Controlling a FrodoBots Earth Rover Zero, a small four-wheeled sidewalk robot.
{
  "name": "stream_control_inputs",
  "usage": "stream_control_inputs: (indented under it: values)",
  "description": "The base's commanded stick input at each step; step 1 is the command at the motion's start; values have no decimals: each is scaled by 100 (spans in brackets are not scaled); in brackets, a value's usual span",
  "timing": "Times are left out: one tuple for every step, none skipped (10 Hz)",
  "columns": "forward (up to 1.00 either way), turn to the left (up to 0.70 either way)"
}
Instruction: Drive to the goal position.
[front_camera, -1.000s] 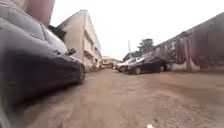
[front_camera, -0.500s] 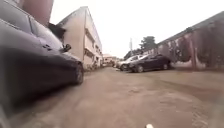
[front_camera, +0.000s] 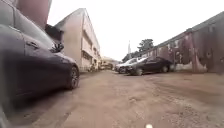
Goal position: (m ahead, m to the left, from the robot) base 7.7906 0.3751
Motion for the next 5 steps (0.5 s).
stream_control_inputs:
  values:
    - [70,0]
    - [70,0]
    - [70,0]
    - [70,0]
    - [70,0]
